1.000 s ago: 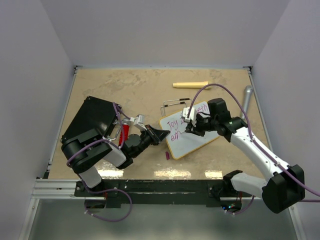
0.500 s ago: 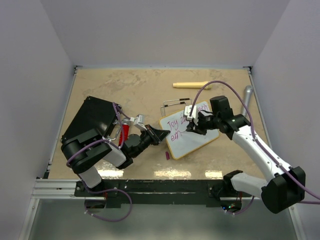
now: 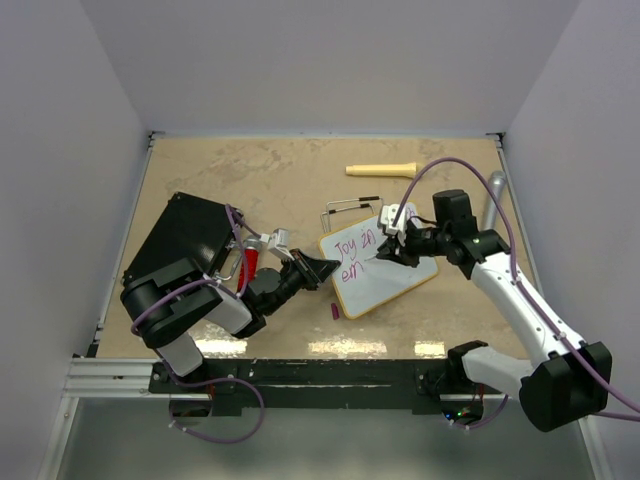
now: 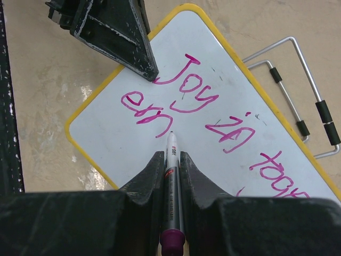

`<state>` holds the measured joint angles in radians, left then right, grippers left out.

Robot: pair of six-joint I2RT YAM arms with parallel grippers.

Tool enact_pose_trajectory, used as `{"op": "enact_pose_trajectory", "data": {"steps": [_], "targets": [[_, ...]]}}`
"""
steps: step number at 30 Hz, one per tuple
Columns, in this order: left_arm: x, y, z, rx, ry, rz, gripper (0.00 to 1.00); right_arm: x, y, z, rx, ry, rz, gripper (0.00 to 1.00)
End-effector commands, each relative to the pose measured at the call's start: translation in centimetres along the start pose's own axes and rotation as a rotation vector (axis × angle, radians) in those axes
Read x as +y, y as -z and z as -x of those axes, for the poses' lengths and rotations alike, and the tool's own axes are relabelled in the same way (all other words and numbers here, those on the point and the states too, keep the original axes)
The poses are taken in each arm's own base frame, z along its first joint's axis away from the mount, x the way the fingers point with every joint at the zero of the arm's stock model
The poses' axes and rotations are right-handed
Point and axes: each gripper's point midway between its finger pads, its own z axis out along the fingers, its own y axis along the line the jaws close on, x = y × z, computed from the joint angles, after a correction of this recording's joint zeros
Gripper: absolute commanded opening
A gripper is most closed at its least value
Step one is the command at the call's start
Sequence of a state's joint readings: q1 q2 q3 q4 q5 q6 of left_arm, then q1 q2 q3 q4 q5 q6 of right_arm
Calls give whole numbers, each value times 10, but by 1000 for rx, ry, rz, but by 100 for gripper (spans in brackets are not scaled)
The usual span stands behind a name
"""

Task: Write a sentence on the whiteboard

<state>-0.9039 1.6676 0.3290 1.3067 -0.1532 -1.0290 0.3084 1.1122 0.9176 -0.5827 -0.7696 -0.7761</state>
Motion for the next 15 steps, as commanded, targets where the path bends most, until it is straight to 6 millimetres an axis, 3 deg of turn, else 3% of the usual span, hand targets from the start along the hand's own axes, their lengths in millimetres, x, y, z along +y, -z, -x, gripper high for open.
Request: {"op": "enact_pose_trajectory", "data": {"steps": [1, 15], "targets": [[-7, 3, 4, -13, -69, -37, 0, 10, 4, 9, -46, 29, 29, 0], [-5, 5, 4, -11, -82, -35, 0, 8, 5, 6, -42, 47, -5, 0]]}}
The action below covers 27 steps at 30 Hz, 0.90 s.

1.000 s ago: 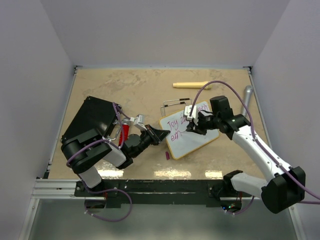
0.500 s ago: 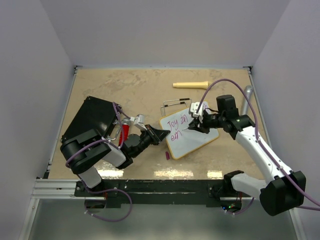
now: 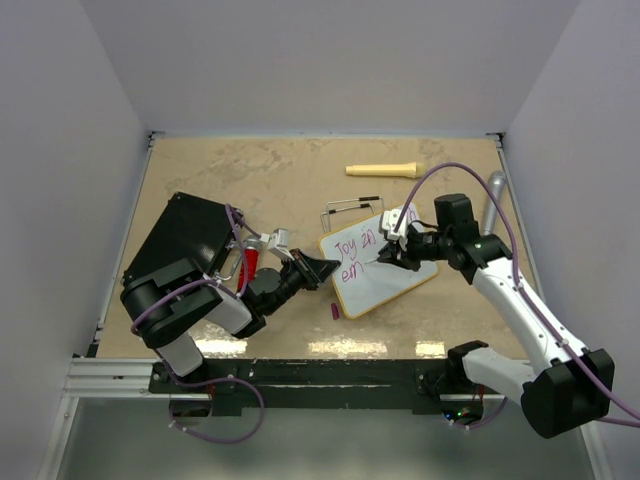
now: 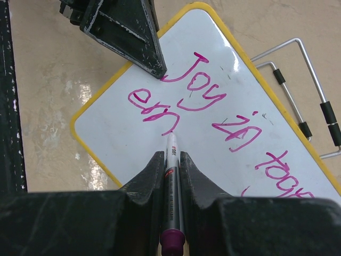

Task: Write a sentence on the whiteboard

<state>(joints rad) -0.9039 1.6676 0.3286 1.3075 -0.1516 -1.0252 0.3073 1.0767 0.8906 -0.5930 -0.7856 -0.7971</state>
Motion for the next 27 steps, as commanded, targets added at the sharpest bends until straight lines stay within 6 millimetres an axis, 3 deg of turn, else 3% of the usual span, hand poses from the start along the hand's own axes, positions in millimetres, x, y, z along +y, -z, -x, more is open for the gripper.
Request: {"op": "enact_pose_trajectory", "data": {"steps": [1, 10, 14, 27], "targets": [[-6, 5, 4, -11, -80, -34, 0, -3, 3, 8, -37, 30, -29, 0], [-6, 5, 4, -11, -78, -34, 0, -13, 0, 3, -34, 4, -87, 0], [-6, 4, 3, -10, -75, -35, 0, -2, -2, 3, -28, 4, -16, 0], [-7, 2, 3, -8, -75, -38, 0, -2, -2, -1, -19, -1, -22, 0]]}}
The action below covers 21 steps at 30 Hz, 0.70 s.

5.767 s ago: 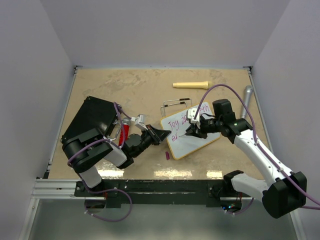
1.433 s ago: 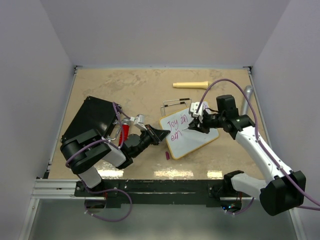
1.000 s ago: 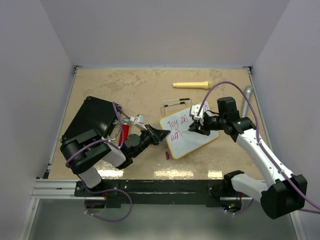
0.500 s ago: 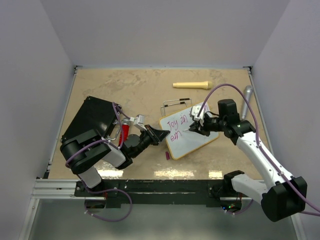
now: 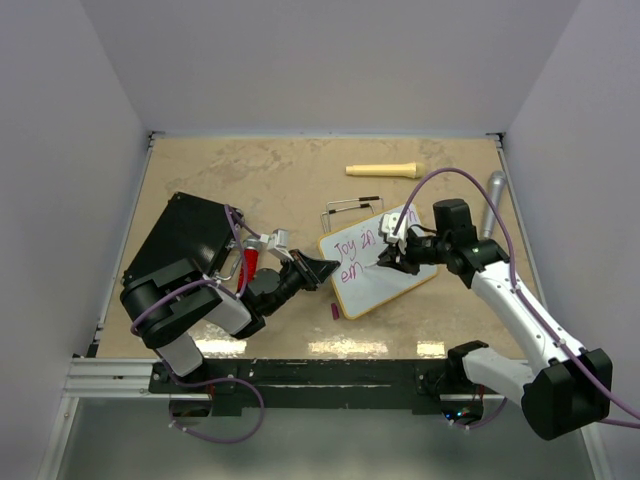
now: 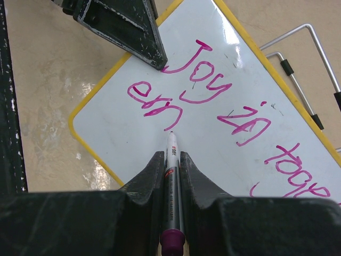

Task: Write a sentence on the whiteboard

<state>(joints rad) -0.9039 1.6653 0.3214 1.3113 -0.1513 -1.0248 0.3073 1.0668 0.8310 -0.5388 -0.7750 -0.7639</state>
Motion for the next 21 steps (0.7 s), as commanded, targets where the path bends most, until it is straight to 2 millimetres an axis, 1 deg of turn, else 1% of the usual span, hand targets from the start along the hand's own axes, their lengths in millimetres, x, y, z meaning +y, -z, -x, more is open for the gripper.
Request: {"op": "enact_pose_trajectory", "data": {"steps": [1, 10, 15, 18, 21], "targets": [[-8, 0, 3, -8, -75, -40, 0, -5, 4, 12, -24, 29, -11, 0], [-10, 1, 4, -8, -74, -43, 0, -6, 4, 10, -8, 33, -18, 0], [-10, 1, 5, -9, -74, -42, 0, -3, -4, 9, 2, 28, -1, 0], [-10, 2, 4, -8, -74, -43, 0, -9, -6, 10, 11, 27, -21, 0], [-10, 1, 5, -12, -77, -41, 0, -11, -5, 12, 6, 26, -31, 0]]}}
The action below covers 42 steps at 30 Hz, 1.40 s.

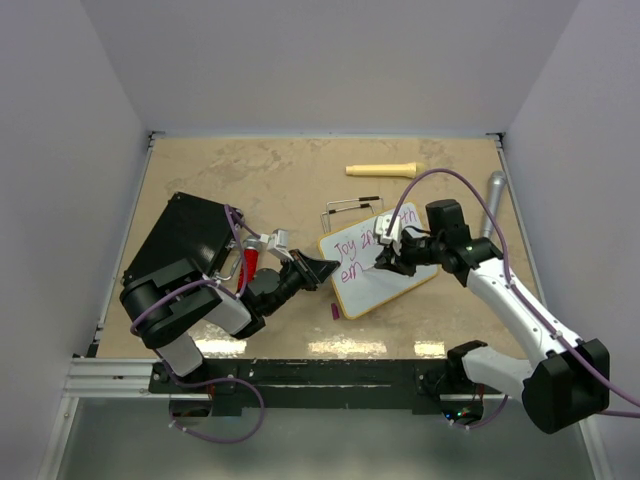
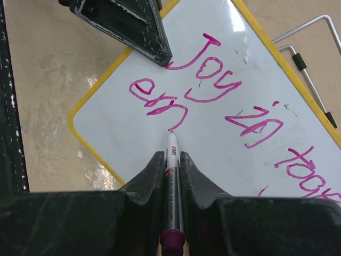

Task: Write a sentence on the whiteboard

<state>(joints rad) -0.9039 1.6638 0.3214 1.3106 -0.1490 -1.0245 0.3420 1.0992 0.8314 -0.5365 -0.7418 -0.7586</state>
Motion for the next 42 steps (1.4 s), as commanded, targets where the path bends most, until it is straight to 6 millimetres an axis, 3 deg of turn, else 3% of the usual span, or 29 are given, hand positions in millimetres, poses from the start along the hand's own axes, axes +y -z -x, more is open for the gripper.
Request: {"op": "enact_pose_trajectory", "data": {"steps": [1, 42], "targets": [[-9, 1, 5, -13, -77, -37, 0, -14, 5, 17, -26, 31, -58, 0], [-5, 1, 2, -8, -70, -35, 0, -16, 5, 18, -32, 22, -64, 0]]}}
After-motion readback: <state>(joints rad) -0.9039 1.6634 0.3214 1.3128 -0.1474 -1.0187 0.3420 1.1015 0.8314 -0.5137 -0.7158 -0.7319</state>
